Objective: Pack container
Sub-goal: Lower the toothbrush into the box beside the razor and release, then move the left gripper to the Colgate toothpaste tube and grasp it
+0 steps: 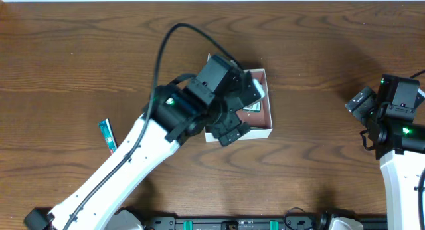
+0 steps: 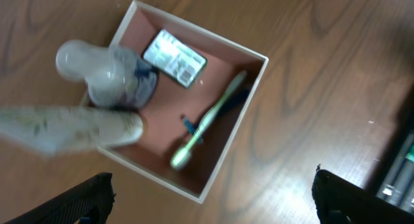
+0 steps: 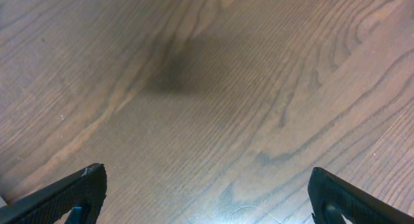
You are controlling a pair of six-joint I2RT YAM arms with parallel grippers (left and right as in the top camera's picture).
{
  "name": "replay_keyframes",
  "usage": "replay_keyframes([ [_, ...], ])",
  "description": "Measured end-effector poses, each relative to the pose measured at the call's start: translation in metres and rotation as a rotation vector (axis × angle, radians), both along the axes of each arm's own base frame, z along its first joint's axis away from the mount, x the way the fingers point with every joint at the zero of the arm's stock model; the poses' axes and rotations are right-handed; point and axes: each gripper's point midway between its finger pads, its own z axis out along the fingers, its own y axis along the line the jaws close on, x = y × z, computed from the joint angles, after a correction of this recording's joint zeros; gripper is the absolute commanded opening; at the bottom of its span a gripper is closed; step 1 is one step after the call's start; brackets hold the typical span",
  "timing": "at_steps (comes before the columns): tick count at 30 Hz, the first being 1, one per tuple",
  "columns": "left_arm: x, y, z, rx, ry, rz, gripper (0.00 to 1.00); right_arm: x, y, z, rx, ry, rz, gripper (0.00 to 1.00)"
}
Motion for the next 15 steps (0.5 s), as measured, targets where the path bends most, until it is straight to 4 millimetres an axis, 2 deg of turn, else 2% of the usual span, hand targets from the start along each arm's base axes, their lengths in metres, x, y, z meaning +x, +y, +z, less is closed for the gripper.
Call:
replay_keyframes([
  [4,-0.005,0.019,-0.003,0.021,0.068,0.114,0.98,0.000,0.000,0.000,0.000,0.000,0.000,0.99],
  [7,0.008,0.045,-0.009,0.026,0.128,0.283,0.98,0.000,0.000,0.000,0.000,0.000,0.000,0.99],
  [11,0.036,0.090,-0.012,-0.013,0.180,0.573,0.98,0.000,0.000,0.000,0.000,0.000,0.000,0.99],
  [15,0.057,0.148,-0.019,-0.070,0.245,0.903,0.98,0.000,0.000,0.000,0.000,0.000,0.000,0.99],
])
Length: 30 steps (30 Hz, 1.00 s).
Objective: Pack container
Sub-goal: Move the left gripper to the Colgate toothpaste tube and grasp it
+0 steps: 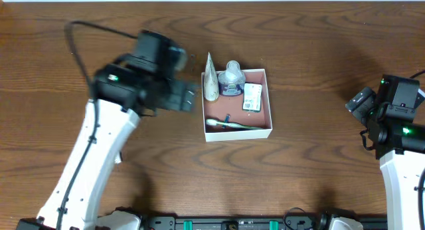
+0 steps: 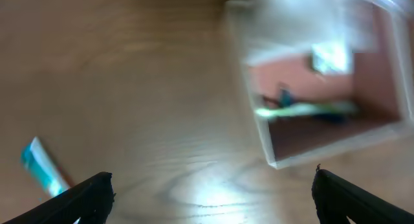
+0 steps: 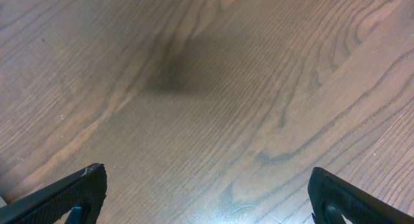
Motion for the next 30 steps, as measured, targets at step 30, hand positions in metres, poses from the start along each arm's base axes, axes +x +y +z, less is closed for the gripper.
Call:
replay_keyframes([
  [30,-0.055,0.174,-0.148,-0.065,0.310,0.904,0.98,0.000,0.000,0.000,0.000,0.000,0.000,0.99],
])
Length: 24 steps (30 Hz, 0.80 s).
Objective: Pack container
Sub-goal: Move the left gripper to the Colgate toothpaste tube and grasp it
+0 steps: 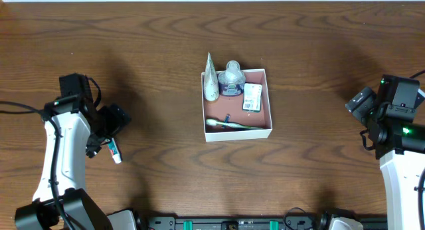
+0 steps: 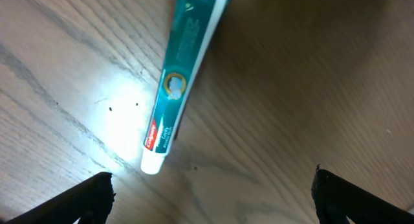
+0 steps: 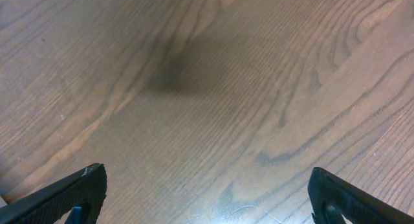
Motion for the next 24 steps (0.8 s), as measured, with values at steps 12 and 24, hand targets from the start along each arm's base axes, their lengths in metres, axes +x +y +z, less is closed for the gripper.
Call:
replay_keyframes([
  [12,-0.026,-0.002,-0.056,0.019,0.032,0.023,0.98,0.000,0.000,0.000,0.000,0.000,0.000,0.99],
  [24,-0.020,0.005,-0.065,0.058,-0.009,0.038,0.98,0.000,0.000,0.000,0.000,0.000,0.000,0.99],
])
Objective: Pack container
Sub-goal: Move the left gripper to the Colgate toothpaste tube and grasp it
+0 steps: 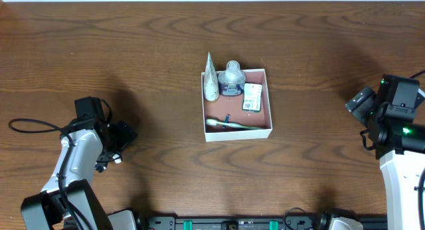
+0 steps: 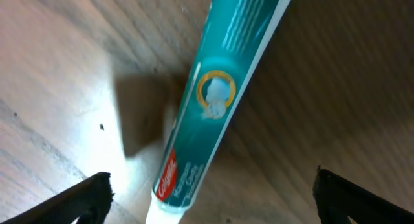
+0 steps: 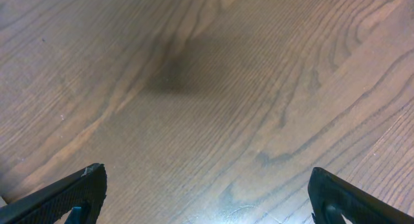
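Observation:
A teal toothpaste tube [image 2: 217, 104] lies flat on the wooden table, filling the left wrist view. My left gripper [image 2: 208, 208] is open, low over the tube, one finger on each side of its white cap end. In the overhead view the gripper [image 1: 118, 147] hides most of the tube. The white box with a red-brown floor [image 1: 265, 115] stands mid-table. It holds a green toothbrush [image 1: 234, 124], a clear bottle [image 1: 232, 75] and a small packet [image 1: 252, 96]. A grey tube [image 1: 210, 80] leans on its left rim. My right gripper [image 3: 207, 208] is open over bare wood at the right.
The wooden table [image 1: 319, 44] stretches around the box. The right arm's base [image 1: 398, 104] stands at the right edge. A black cable [image 1: 33, 123] trails from the left arm.
My left gripper has come lower and closer to the toothpaste tube, which now looks much larger in the wrist view. The right arm has not moved.
My left gripper was open over the box, where the grey tube and bottle stood by the toothbrush. It was then left of the box, then above the toothpaste tube at the far left, and now low over it. The right gripper stayed open and still.

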You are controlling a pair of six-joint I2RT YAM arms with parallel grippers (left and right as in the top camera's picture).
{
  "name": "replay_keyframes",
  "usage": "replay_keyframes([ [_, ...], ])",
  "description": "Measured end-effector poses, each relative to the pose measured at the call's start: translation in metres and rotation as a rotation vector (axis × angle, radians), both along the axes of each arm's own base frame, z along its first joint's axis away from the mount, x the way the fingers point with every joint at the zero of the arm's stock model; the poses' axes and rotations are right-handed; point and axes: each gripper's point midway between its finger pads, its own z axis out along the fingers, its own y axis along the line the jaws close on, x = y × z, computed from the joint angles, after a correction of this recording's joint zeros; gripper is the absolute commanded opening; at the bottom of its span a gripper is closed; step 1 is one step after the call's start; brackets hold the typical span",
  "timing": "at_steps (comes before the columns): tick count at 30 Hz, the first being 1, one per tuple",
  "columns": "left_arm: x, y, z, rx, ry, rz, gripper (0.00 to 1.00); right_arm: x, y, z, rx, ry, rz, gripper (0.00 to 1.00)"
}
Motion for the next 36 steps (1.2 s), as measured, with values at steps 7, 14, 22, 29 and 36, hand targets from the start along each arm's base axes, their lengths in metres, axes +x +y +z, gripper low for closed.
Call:
replay_keyframes([
  [7,0.000,0.005,-0.017,0.013,0.043,0.002,0.84,0.000,0.000,0.000,0.000,0.000,0.000,0.99],
  [14,0.007,0.006,-0.018,0.007,0.052,0.002,0.44,0.000,0.000,0.000,0.000,0.000,0.000,0.99],
  [22,0.006,0.005,-0.018,-0.004,0.063,-0.001,0.22,0.000,0.000,0.000,0.000,0.000,0.000,0.99],
  [29,0.012,-0.005,-0.017,-0.074,0.037,-0.002,0.22,0.000,0.000,0.000,0.000,0.000,0.000,0.99],
  [36,0.037,-0.050,-0.007,-0.355,-0.054,-0.038,0.08,0.000,0.000,0.000,0.000,0.000,0.000,0.99],
])
